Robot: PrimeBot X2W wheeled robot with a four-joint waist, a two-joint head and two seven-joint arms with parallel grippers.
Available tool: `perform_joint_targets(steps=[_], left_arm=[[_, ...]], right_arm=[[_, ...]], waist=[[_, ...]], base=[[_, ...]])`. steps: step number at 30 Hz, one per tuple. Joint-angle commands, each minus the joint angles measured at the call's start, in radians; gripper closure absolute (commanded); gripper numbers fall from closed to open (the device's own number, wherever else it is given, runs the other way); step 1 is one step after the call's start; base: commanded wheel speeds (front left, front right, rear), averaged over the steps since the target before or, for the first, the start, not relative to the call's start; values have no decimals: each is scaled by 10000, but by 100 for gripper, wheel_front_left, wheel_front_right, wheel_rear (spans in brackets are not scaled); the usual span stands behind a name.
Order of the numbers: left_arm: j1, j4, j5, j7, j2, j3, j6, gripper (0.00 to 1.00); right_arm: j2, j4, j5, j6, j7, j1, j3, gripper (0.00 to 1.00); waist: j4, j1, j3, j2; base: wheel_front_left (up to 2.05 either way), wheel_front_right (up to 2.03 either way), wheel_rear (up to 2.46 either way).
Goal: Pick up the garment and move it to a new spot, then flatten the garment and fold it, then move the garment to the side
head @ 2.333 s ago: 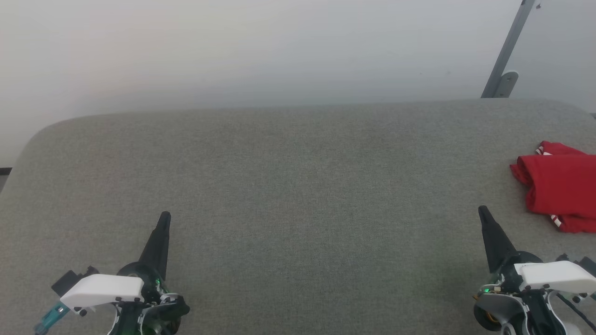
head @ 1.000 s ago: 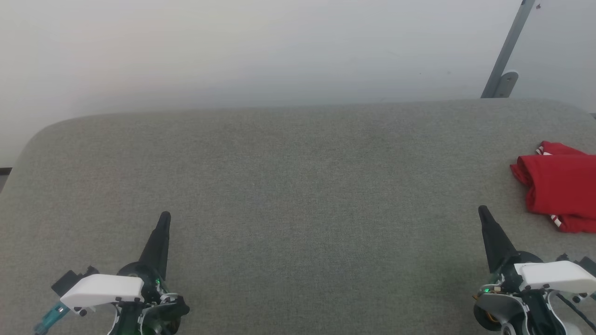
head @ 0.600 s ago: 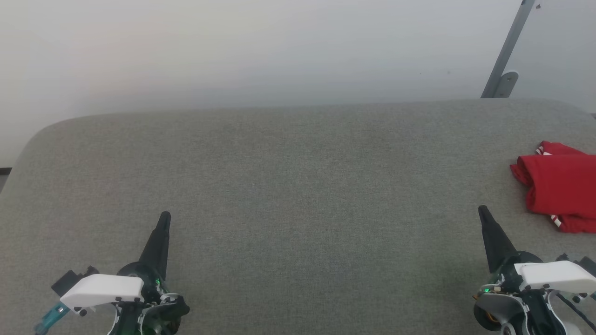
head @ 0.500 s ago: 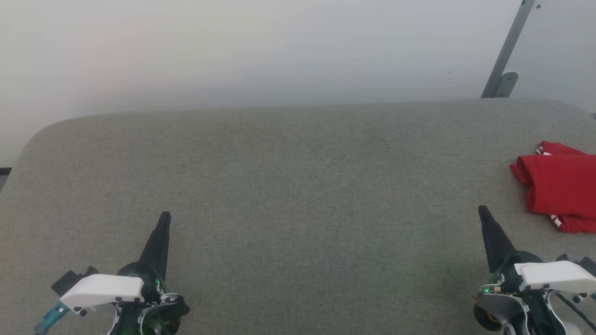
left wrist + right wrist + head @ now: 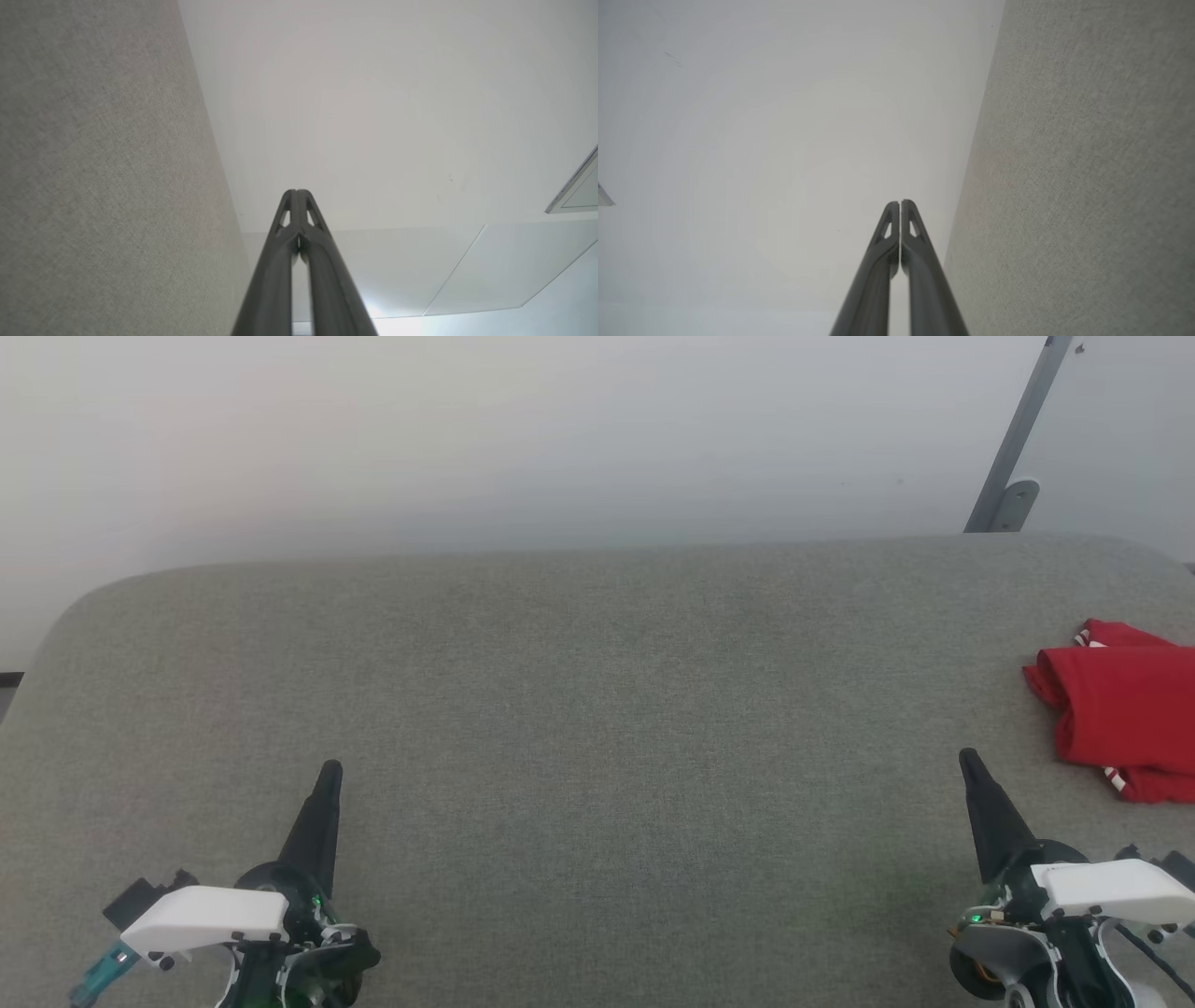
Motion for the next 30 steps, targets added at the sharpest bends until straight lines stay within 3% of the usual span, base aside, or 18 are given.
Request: perform_joint_targets(steps=[1,30], left_arm=[[-112,0,-37,29,-16,23,-29,100],[-112,0,-38,27,-16,22,-29,100]], right_arm=[[33,-40,41,0,27,-62,-5,100],[33,-40,42,0,26,-62,-4,100]], waist=[[0,0,0,0],[0,0,0,0]], base=[[0,0,0],[0,0,0]])
